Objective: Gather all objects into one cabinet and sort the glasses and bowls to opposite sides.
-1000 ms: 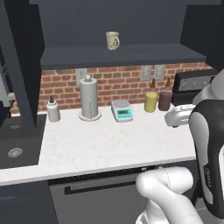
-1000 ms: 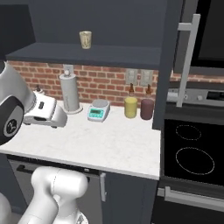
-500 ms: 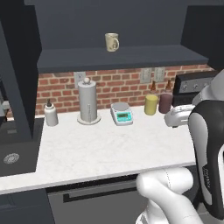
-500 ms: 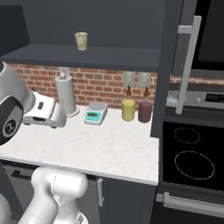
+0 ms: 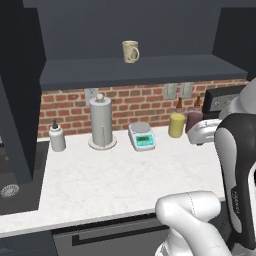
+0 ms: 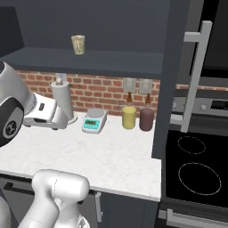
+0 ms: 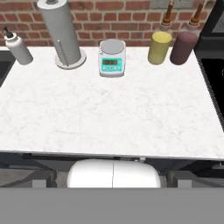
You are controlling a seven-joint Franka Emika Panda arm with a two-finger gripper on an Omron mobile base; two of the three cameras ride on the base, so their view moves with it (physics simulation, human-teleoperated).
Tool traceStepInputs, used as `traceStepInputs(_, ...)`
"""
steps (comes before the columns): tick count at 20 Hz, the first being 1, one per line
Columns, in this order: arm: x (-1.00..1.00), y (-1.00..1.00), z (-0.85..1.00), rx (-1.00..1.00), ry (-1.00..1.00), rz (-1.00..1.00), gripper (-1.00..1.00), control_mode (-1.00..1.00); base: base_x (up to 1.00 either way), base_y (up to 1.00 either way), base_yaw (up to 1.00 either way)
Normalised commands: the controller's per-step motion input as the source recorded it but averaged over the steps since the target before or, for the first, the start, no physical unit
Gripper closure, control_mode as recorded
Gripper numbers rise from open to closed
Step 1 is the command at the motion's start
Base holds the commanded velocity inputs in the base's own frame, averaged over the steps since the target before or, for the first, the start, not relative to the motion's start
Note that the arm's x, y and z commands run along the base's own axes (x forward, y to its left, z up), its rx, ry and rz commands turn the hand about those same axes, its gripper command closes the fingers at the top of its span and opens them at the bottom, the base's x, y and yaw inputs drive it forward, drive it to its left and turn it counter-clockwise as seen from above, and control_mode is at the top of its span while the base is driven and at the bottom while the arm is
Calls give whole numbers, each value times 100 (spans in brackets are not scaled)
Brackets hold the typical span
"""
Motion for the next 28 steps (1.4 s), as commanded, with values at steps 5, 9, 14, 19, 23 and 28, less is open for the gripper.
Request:
traceStepInputs(5, -22, 17, 15, 0, -18, 0, -100, -100, 0, 0, 0)
traceStepInputs(9, -24, 22, 55, 0, -37, 7, -100, -100, 0, 0, 0)
traceStepInputs(14, 0, 11, 90, 0, -36, 6, -100, -100, 0, 0, 0)
traceStepInputs(19, 13, 0, 90, 3, -14, 6, -100, -100, 0, 0, 0)
traceStepInputs(23, 49, 1, 66, 0, -1, 1, -100, -100, 0, 0, 0)
traceStepInputs(28, 65, 1, 24, 0, 0, 0, -100, -100, 0, 0, 0)
